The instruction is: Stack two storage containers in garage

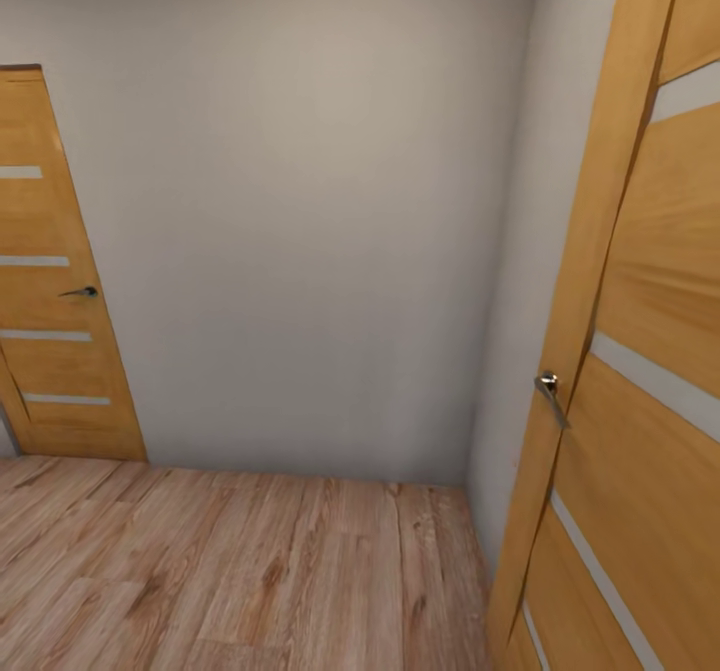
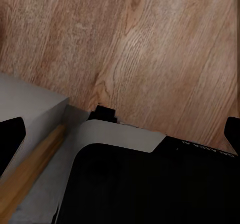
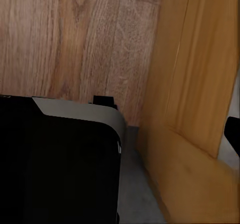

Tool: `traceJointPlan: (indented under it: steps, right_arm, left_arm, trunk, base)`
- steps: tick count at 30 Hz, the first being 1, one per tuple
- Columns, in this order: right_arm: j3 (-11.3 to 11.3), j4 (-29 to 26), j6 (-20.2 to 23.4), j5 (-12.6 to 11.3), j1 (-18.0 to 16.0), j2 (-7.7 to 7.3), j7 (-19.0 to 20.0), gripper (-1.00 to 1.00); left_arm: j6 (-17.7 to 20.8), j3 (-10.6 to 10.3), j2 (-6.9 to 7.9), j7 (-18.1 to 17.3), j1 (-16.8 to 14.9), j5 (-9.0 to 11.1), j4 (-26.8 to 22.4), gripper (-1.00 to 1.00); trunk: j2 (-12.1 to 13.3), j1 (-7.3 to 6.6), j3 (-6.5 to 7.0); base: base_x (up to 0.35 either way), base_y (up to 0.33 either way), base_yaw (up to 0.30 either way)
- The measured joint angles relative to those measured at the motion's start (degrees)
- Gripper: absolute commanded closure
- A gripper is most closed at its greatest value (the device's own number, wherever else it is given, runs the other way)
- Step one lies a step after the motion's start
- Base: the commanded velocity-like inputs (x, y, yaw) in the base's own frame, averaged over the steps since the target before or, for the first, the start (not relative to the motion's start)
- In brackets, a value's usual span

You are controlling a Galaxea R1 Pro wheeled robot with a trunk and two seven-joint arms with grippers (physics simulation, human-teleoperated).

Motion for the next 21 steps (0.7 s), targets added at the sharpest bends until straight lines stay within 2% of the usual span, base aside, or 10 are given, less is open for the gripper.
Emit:
traceJointPlan:
  steps: [21]
  right_arm:
    - [0.0,0.0,0.1,0.0,0.0,0.12,0.0,-1.0]
  left_arm:
    - [0.2,0.0,0.05,0.0,0.0,0.0,0.0,-1.0]
  trunk:
    - [0.0,0.0,0.0]
  base:
    - [0.321,0.0,0.0]
